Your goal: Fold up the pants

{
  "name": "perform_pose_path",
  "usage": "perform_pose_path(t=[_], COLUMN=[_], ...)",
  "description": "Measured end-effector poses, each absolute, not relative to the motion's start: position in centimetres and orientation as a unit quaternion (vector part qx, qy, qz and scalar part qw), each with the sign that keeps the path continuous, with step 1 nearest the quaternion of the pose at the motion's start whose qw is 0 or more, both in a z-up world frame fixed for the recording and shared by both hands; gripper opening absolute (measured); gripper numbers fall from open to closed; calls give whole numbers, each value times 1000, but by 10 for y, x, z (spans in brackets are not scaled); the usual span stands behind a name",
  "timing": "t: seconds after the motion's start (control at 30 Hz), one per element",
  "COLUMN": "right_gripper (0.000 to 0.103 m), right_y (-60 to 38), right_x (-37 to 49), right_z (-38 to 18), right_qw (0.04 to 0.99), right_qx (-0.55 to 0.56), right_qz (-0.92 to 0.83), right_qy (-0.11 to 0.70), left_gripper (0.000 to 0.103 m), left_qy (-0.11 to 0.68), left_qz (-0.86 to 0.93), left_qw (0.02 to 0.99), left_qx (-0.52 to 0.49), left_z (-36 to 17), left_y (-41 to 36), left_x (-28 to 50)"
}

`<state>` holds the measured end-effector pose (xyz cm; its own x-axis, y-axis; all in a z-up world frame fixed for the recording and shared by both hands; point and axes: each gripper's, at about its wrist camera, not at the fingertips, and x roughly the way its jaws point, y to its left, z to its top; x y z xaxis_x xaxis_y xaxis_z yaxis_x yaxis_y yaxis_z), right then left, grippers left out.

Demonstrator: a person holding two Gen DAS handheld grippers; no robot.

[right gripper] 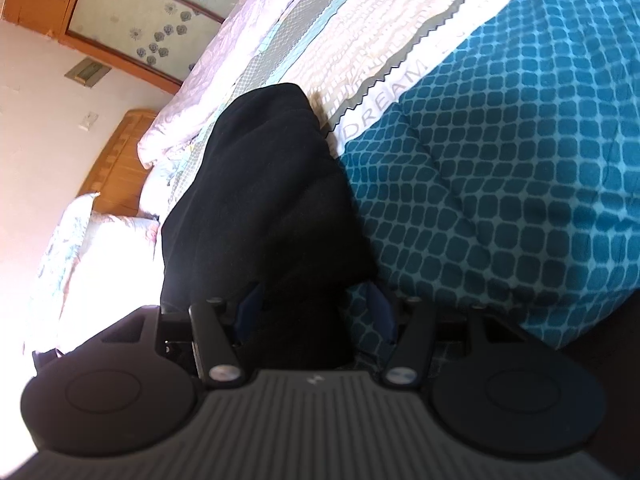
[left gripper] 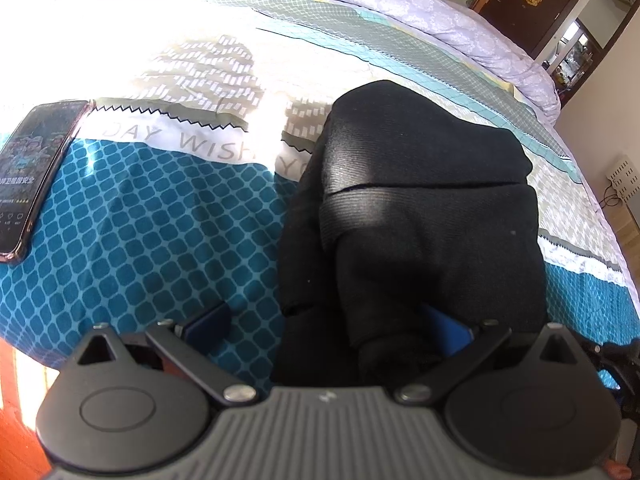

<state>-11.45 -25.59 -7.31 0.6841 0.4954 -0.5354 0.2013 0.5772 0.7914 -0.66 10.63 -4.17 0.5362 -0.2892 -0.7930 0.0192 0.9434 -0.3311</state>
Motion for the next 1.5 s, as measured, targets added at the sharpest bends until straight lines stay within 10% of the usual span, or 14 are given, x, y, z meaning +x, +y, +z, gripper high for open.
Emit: perform_pose_path(t=[0.77, 1.5], right_gripper=[61, 84], right_y=[-270, -260], right_x=[-117, -109], right_z=[-84, -82], right_qw=[774, 787], right_qx=[503, 484], right_qz=[93, 130], right_qy=[373, 360], left_gripper=[103, 103], left_qy=[468, 473], left_qz=[-100, -113], left_qw=[866, 861], left_qx=[-146, -148], left_z=[-43, -43], left_y=[111, 115], left_x=[-10, -9])
